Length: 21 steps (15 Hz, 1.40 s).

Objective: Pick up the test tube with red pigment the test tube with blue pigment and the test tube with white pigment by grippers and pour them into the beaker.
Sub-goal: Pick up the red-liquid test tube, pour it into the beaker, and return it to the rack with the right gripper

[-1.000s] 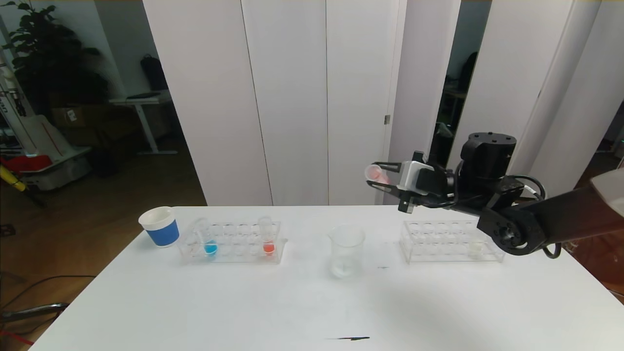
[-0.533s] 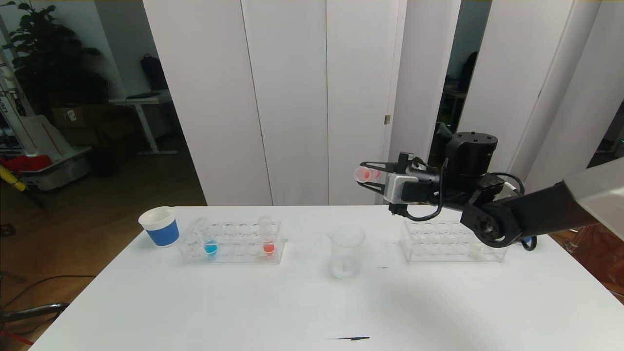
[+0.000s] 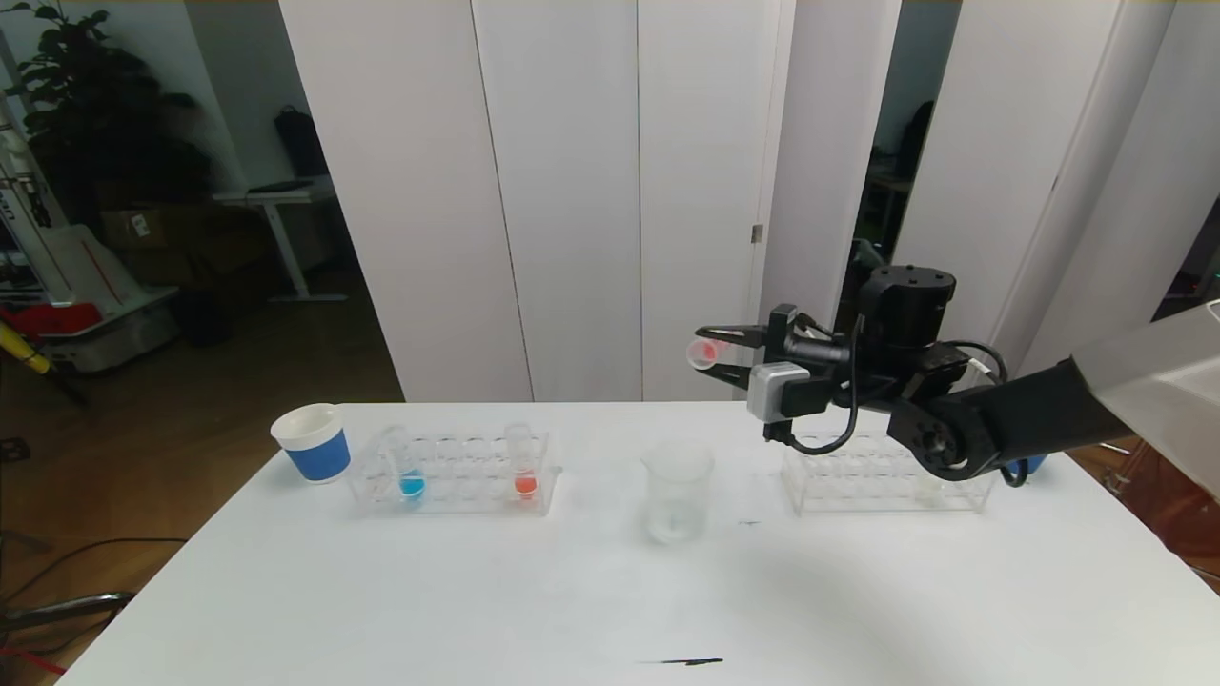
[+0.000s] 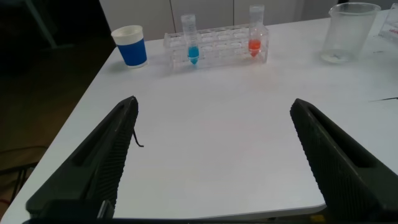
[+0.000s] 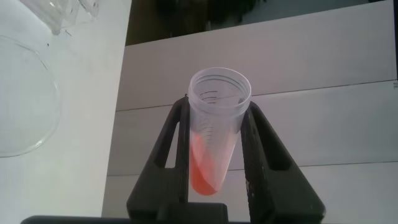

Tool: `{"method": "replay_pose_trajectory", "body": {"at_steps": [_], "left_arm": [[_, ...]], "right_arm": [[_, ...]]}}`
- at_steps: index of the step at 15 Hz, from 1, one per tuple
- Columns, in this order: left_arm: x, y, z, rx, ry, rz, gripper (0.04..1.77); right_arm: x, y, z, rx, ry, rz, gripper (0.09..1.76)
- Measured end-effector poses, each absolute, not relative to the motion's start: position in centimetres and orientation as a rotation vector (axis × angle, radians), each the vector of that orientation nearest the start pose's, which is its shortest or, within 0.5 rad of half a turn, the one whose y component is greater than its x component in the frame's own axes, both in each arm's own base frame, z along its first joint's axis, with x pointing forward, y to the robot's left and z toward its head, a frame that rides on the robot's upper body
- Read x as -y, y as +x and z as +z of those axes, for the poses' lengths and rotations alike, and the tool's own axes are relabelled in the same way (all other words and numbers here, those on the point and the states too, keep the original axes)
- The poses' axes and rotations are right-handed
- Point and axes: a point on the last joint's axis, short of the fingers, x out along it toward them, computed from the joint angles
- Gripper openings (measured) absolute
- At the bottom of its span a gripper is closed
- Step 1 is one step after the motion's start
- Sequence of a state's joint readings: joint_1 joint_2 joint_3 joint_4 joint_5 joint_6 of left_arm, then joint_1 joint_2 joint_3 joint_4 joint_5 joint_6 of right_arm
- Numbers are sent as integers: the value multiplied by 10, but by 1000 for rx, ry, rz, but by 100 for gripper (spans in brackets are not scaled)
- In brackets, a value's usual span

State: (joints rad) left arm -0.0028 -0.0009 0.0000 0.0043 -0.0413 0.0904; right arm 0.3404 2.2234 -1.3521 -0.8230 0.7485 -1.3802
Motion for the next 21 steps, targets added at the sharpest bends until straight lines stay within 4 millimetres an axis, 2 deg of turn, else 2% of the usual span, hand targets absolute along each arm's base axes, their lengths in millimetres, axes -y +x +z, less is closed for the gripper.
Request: {"method": "replay_pose_trajectory", "body": {"at_steps": [10,21], "left_arm": [[1,-23,75,-2,91,-45,175],[1,-23,75,-1,91,-45,175]], "right_arm": [[-169,431,142,914,-1354,964,58],[-162,446,137,916,-1422,945,58]]}}
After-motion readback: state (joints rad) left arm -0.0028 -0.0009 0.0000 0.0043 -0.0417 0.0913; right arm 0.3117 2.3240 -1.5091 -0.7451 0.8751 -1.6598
